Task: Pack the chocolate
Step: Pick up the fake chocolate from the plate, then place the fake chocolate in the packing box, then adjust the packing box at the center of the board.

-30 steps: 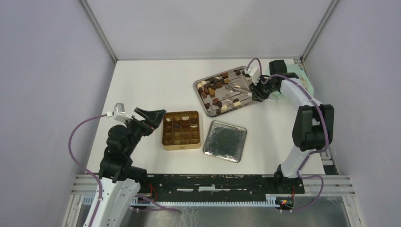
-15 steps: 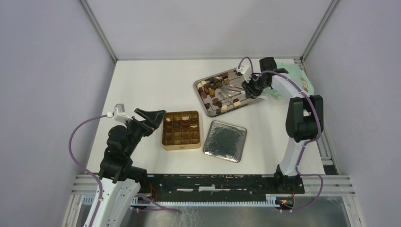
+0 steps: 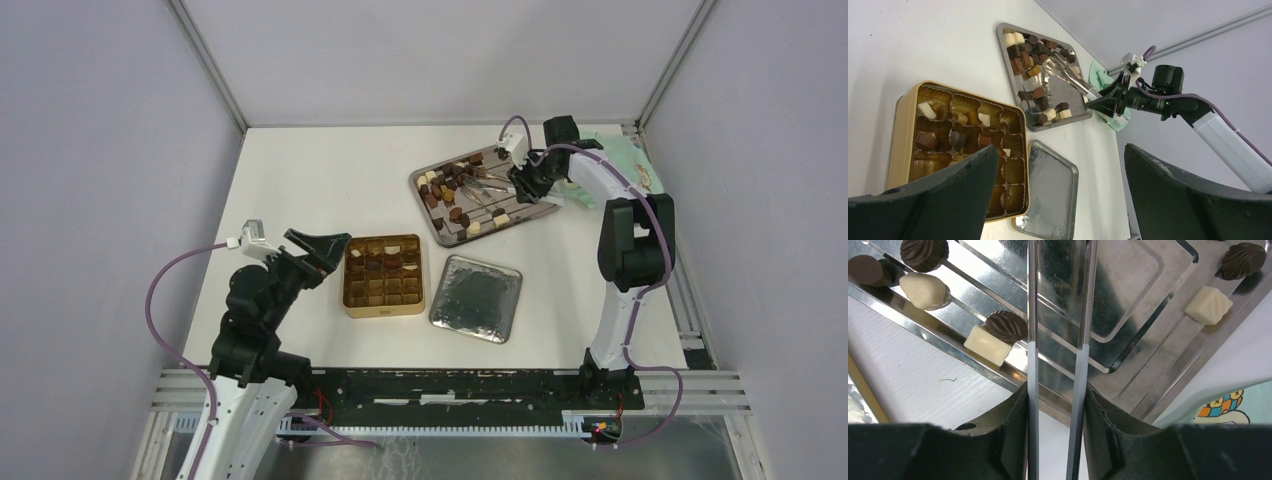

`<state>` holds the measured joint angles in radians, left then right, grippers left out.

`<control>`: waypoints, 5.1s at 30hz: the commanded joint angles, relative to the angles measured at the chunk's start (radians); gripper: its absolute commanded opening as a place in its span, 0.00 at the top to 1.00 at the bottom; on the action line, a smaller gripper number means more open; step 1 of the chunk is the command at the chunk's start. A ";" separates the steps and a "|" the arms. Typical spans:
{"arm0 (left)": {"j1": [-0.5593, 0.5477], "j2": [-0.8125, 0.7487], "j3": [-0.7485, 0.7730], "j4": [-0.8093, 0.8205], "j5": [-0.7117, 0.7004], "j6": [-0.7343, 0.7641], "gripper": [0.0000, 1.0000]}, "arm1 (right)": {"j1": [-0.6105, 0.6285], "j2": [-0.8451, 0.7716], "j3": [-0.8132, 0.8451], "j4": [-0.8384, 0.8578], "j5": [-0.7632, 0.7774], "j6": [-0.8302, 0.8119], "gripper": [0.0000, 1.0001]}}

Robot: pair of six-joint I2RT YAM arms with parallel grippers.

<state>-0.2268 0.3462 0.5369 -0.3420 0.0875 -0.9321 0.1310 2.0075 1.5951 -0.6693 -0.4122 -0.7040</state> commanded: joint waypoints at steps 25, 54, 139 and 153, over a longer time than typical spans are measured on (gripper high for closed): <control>-0.003 0.011 0.005 0.034 0.006 -0.040 0.00 | 0.027 -0.071 -0.051 0.025 0.003 -0.040 0.70; -0.002 0.023 -0.002 0.026 0.000 -0.031 0.00 | 0.048 -0.021 0.039 0.004 -0.001 -0.022 0.92; -0.052 0.732 0.207 0.168 -0.269 0.628 0.98 | 0.328 -0.657 -0.301 -0.275 -0.351 -0.319 1.00; -0.058 0.856 0.235 0.104 -0.275 0.586 0.98 | 0.362 -0.635 -0.394 -0.163 -0.198 -0.260 1.00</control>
<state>-0.2829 1.1313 0.7246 -0.2661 -0.1768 -0.3473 0.4732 1.3735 1.2144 -0.9127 -0.6567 -0.9989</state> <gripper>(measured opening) 0.046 0.352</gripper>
